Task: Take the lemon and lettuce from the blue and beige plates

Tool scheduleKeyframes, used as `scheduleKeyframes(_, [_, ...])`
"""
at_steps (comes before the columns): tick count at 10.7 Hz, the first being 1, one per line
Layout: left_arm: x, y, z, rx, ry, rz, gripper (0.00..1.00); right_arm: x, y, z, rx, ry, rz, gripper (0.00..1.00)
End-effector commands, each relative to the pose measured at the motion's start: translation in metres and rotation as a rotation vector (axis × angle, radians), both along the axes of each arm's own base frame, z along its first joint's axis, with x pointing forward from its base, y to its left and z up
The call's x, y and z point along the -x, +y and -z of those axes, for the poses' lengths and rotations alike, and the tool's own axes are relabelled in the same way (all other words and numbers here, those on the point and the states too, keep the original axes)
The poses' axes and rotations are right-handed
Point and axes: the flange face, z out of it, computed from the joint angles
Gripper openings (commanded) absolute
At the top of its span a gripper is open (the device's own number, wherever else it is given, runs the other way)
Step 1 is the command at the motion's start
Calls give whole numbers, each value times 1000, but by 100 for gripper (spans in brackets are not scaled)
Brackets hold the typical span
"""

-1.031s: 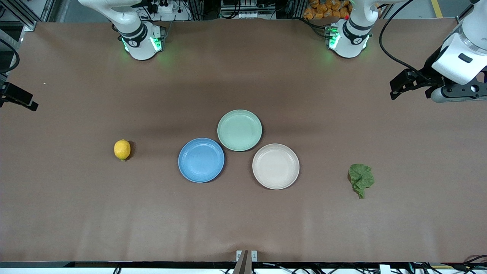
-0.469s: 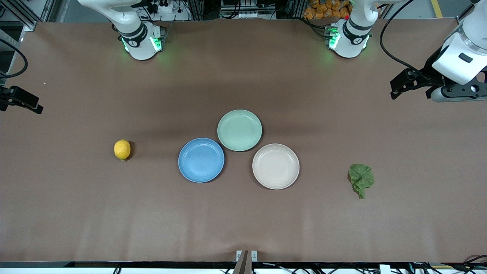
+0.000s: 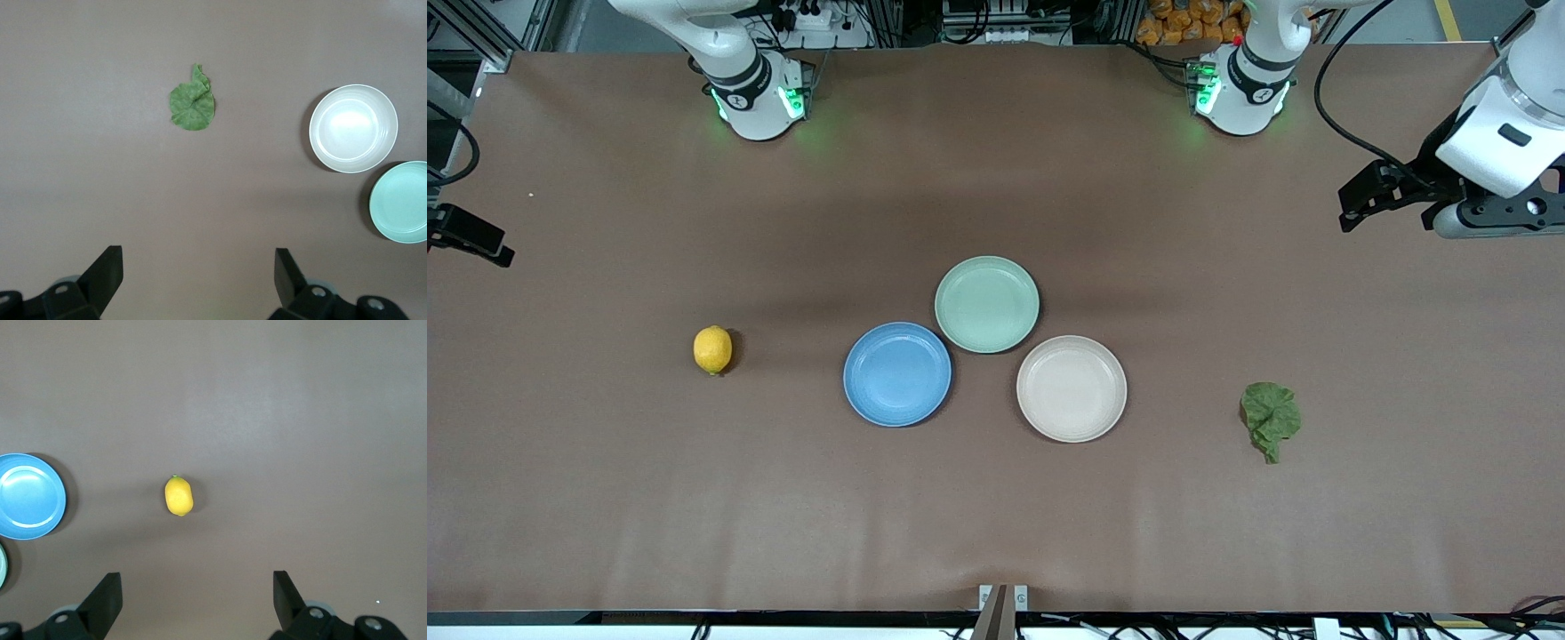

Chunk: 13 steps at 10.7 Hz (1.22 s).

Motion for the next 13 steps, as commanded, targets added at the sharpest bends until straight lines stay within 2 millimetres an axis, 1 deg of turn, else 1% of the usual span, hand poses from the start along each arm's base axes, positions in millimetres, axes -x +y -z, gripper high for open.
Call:
scheduleKeyframes(1, [-1,0,-5,14,7,21,100,1,-5,-1,-6,-4,14,100])
scheduleKeyframes(2, [-1,0,-5,14,7,21,100,0,-4,-3,-16,-13,10,100])
scheduleKeyframes(3, [-1,1,-5,12,6,19,100,0,-2,-1,-78,-10,16,100])
scheduleKeyframes(4, [-1,1,-5,12,6,19,100,1,-4,-1,-93,-10,24,100])
scheduleKeyframes(9, [-2,1,-4,12,9,18,100,1,2,2,-101,10,62,100])
scheduleKeyframes(13, [-2,1,-4,12,9,19,100,-1,6,3,-90,13,51,100])
